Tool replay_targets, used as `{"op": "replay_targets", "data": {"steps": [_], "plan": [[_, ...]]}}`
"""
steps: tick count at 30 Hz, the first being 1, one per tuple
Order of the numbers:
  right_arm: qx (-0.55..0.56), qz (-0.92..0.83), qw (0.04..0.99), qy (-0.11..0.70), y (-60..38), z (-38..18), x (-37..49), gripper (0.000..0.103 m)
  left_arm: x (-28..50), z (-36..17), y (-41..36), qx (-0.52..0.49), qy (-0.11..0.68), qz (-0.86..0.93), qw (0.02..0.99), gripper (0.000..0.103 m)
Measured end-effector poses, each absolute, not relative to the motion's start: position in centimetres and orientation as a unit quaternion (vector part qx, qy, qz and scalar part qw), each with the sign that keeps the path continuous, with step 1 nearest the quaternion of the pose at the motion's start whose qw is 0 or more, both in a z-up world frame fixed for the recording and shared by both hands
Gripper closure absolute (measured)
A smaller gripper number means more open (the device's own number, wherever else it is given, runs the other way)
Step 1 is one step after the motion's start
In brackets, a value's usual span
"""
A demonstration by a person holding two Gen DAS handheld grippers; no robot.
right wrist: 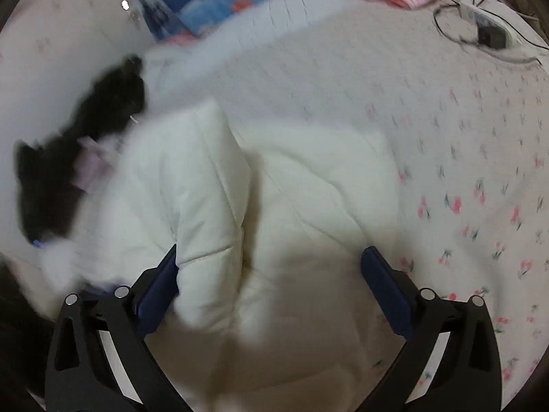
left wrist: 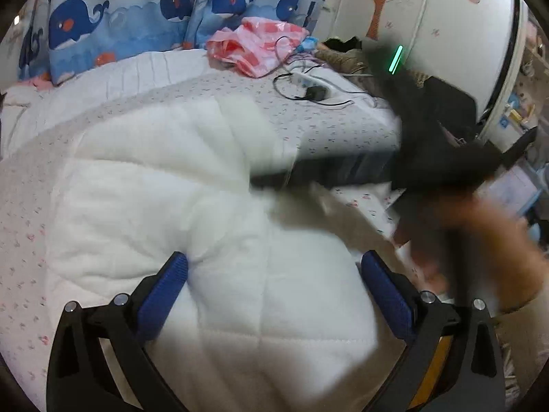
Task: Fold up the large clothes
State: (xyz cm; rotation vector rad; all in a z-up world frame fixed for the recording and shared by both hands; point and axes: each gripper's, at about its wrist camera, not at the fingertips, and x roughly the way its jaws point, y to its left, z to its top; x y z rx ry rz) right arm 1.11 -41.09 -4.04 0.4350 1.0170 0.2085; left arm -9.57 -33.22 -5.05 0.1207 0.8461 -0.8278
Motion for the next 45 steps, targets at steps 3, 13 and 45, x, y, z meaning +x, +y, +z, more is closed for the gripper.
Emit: {"op": "replay_targets", "data": {"steps": [3, 13, 45], "plan": [[0.188, 0.084, 0.856, 0.475, -40.0, -4.1, 0.7, 0.006, -10.3, -4.9, -32.4, 0.067, 0.396, -0.385, 0.831, 0.007], [0.166, 0.031, 0.877, 0.45, -42.2, -2.0, -2.5, 0.006, -4.4, -6.7, -16.4, -0.202, 0.491, -0.295, 0.795, 0.007], [0.139, 0.131, 0.856, 0.48, -25.4, -1.4, 5.0, 0.006, 0.3, -3.6, -6.6, 0.004, 0.392, -0.173, 0.904, 0.009]]}}
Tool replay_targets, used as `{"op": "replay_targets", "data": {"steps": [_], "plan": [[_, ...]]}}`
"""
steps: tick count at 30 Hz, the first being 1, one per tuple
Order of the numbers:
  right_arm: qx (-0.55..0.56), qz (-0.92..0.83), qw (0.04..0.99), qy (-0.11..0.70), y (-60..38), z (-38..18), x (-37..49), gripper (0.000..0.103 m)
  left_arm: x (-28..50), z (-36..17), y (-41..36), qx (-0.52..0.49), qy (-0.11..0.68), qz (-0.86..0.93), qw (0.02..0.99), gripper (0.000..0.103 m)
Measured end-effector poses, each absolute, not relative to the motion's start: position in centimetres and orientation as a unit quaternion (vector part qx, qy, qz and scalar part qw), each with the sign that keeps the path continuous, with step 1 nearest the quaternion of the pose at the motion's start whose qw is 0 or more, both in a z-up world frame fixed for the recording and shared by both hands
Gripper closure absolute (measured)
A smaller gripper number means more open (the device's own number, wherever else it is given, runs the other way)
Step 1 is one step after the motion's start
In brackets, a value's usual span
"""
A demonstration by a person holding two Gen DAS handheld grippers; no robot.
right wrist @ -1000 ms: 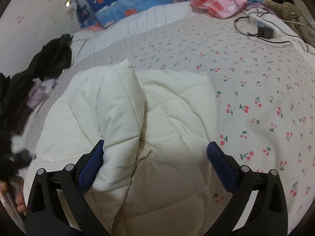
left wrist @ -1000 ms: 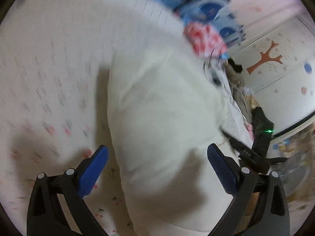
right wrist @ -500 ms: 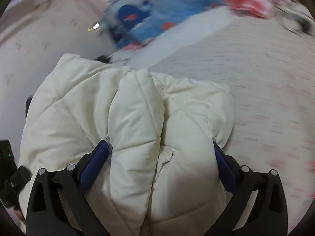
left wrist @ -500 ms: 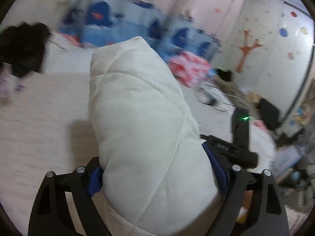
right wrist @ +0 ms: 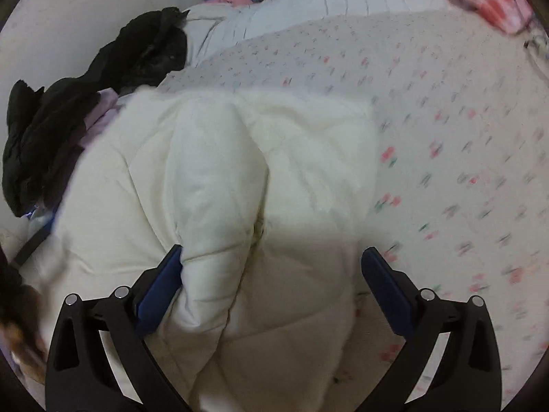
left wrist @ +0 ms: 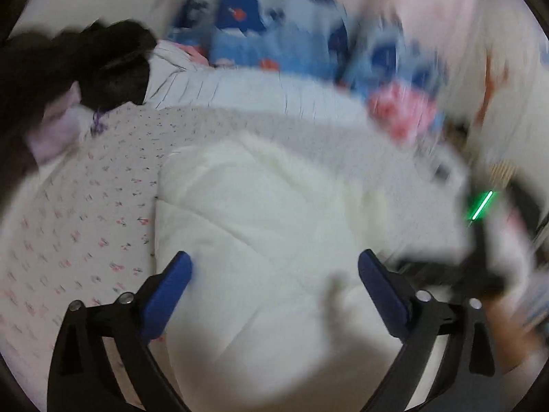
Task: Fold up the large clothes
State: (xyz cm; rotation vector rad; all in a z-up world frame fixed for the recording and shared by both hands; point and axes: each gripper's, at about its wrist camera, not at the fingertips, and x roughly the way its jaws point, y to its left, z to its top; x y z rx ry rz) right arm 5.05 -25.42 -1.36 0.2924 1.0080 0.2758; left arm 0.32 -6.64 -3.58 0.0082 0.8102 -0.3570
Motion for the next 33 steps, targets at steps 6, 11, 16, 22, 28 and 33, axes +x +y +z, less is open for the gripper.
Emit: {"op": "replay_targets", "data": {"steps": [6, 11, 16, 22, 28, 33], "plan": [[0.087, 0.087, 0.911, 0.394, -22.3, 3.7, 8.2, 0.006, 0.9, -5.1, -4.7, -0.033, 0.395, -0.168, 0.903, 0.009], [0.141, 0.092, 0.876, 0.453, -23.5, -5.6, 11.6, 0.006, 0.4, -5.0, -6.8, -0.026, 0.391, -0.17, 0.904, 0.008], [0.134, 0.075, 0.895, 0.42, -24.3, -0.4, 8.2, 0.006, -0.5, -5.1, -7.1, -0.009, 0.383, -0.15, 0.911, 0.007], [0.047, 0.054, 0.909, 0.41, -21.9, -1.5, 0.5, 0.006, -1.0, -5.1, -6.9, -0.014, 0.379, -0.154, 0.912, 0.007], [0.057, 0.06, 0.901, 0.425, -22.5, -1.8, 1.1, 0.006, -1.6, -4.9, -8.0, 0.016, 0.367, -0.147, 0.918, 0.007], [0.094, 0.066, 0.904, 0.412, -23.6, -0.8, 0.7, 0.006, -1.9, -4.8, -7.7, 0.015, 0.359, -0.143, 0.922, 0.007]]}}
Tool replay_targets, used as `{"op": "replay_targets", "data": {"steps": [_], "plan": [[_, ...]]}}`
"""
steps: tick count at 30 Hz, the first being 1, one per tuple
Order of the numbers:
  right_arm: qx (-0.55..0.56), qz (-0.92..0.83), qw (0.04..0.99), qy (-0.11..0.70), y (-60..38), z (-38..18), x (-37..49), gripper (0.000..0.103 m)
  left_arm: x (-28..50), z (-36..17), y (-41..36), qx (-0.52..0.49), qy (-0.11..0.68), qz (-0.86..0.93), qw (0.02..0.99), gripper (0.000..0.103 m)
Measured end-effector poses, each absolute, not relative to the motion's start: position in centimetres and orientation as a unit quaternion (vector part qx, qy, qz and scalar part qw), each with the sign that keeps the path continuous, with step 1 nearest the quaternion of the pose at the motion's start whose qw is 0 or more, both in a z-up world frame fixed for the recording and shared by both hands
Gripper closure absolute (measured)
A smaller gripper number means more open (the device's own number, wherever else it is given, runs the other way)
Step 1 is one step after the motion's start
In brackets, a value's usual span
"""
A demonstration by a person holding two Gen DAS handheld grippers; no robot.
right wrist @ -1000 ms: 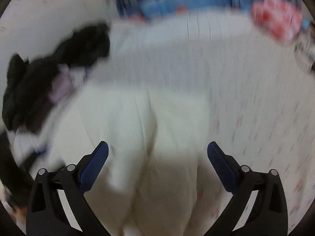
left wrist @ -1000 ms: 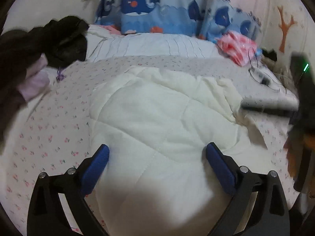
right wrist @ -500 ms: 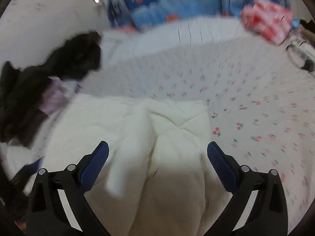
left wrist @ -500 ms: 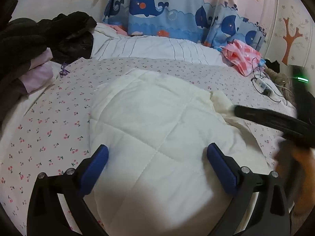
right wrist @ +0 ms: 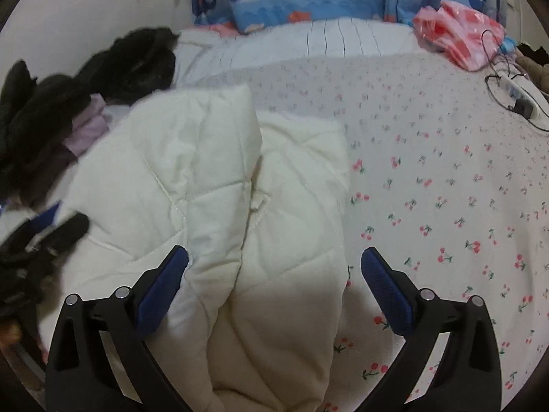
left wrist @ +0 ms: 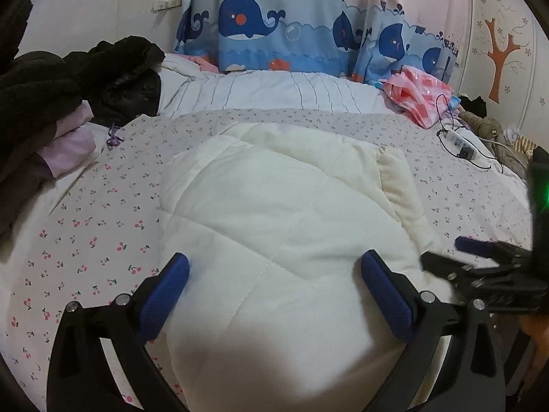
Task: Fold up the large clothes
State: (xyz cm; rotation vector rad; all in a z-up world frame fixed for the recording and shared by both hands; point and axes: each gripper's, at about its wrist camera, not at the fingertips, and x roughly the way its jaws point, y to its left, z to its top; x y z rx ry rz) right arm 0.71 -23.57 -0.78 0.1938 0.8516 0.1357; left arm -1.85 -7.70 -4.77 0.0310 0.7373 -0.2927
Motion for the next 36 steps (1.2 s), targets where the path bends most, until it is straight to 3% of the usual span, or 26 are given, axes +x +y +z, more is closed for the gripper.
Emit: {"op": "replay_targets", "data": {"steps": [4, 8, 11, 13, 14, 17, 21, 23, 25, 26, 28, 31, 36], "plan": [[0.099, 0.067, 0.933, 0.338, -23.6, 4.2, 1.5, 0.006, -1.7, -4.7, -7.1, -0.001, 0.361, -0.145, 0.921, 0.007], [0.079, 0.07, 0.941, 0.321, -22.1, 6.0, 5.8, 0.006, -1.8, -4.7, -7.3, 0.005, 0.359, -0.143, 0.922, 0.007], [0.005, 0.022, 0.914, 0.405, -21.2, -0.4, 11.1, 0.006, -1.8, -4.7, -7.3, 0.001, 0.36, -0.147, 0.921, 0.007], [0.101, 0.076, 0.879, 0.46, -23.4, -5.5, 13.4, 0.006, -1.7, -4.5, -7.1, -0.013, 0.367, -0.166, 0.915, 0.007], [0.101, 0.076, 0.875, 0.468, -23.8, -5.3, 13.6, 0.006, -1.7, -4.4, -7.0, -0.014, 0.368, -0.172, 0.913, 0.007], [0.071, 0.062, 0.88, 0.466, -23.7, -2.0, 11.9, 0.006, -1.8, -4.9, -6.9, -0.005, 0.374, -0.166, 0.912, 0.007], [0.063, 0.103, 0.908, 0.4, -23.2, 3.7, 4.3, 0.006, -1.6, -5.0, -5.9, -0.029, 0.377, -0.17, 0.91, 0.007], [0.048, 0.099, 0.91, 0.401, -22.6, 3.1, 1.0, 0.006, -1.5, -5.1, -5.6, -0.04, 0.381, -0.172, 0.908, 0.007], [0.001, 0.103, 0.886, 0.452, -21.4, -1.3, 0.6, 0.007, -1.4, -4.9, -5.5, -0.045, 0.387, -0.186, 0.902, 0.007], [0.055, 0.119, 0.877, 0.462, -22.8, -2.1, 1.0, 0.006, -1.1, -4.6, -5.0, -0.051, 0.393, -0.2, 0.896, 0.007], [0.15, 0.11, 0.864, 0.468, -26.0, -1.5, 1.4, 0.006, -0.4, -4.0, -2.7, -0.097, 0.405, -0.22, 0.882, 0.007], [0.143, 0.074, 0.892, 0.422, -27.6, 1.0, 1.9, 0.006, 1.2, -4.7, 2.3, -0.197, 0.432, -0.199, 0.857, 0.007], [0.15, 0.053, 0.879, 0.449, -27.7, -1.1, 5.2, 0.006, 3.6, -9.6, 5.0, -0.296, 0.492, -0.194, 0.796, 0.007]]}}
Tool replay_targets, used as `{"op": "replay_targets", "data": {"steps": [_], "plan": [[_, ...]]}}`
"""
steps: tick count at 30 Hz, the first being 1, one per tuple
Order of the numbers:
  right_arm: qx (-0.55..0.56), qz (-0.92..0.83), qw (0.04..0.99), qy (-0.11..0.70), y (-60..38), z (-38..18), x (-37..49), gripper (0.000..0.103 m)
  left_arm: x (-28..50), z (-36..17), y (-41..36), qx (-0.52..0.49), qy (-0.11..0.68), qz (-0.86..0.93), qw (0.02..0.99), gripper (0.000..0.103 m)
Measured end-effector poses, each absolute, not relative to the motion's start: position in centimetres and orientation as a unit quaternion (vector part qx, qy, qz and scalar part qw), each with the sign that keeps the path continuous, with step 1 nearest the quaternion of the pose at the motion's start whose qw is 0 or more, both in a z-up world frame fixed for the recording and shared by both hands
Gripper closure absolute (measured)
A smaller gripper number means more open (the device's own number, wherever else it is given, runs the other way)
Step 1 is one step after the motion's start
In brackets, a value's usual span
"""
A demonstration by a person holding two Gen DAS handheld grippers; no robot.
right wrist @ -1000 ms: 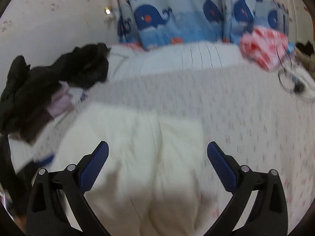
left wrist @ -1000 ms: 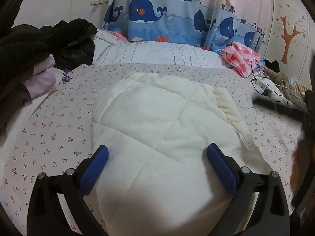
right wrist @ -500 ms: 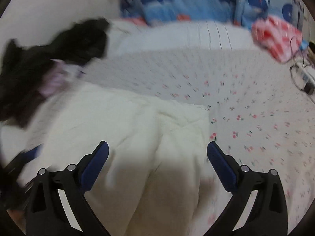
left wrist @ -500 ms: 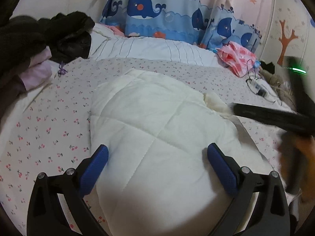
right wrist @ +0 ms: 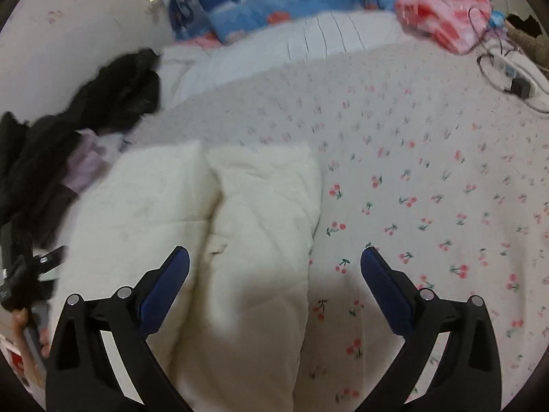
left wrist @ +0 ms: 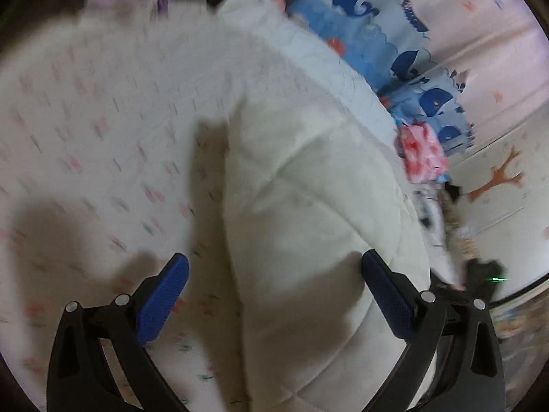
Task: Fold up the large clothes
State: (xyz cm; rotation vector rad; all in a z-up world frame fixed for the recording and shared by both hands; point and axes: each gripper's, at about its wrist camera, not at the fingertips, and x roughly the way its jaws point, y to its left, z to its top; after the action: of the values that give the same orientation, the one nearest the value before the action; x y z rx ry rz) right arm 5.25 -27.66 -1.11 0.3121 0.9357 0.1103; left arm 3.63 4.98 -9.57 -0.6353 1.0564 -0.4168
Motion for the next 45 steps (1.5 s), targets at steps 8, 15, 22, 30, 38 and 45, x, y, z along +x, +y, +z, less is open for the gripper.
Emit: {"op": "replay_targets", "data": {"steps": [8, 15, 22, 30, 38, 45], "plan": [[0.239, 0.109, 0.837, 0.481, -25.8, -4.9, 6.1, 0.021, 1.9, -8.3, -1.1, -0.235, 0.491, -0.299, 0.783, 0.006], [0.277, 0.197, 0.82, 0.46, -18.7, -4.0, 4.8, 0.021, -0.9, -2.2, 2.9, -0.192, 0.456, -0.267, 0.827, 0.006], [0.13, 0.123, 0.868, 0.463, -16.0, -0.9, 4.6, 0.016, 0.0, -7.9, 6.9, -0.186, 0.524, -0.166, 0.815, 0.005], [-0.037, 0.116, 0.909, 0.398, -6.4, 2.7, 5.2, 0.007, 0.1, -5.3, 5.7, -0.183, 0.499, -0.149, 0.834, 0.006], [0.001, 0.129, 0.886, 0.444, -8.2, 1.3, 6.3, 0.007, -0.3, -4.2, 4.6, -0.054, 0.476, -0.096, 0.872, 0.005], [-0.039, 0.157, 0.898, 0.408, -8.3, 0.4, -0.6, 0.007, -0.5, -3.5, 5.5, -0.072, 0.466, -0.094, 0.877, 0.006]]}}
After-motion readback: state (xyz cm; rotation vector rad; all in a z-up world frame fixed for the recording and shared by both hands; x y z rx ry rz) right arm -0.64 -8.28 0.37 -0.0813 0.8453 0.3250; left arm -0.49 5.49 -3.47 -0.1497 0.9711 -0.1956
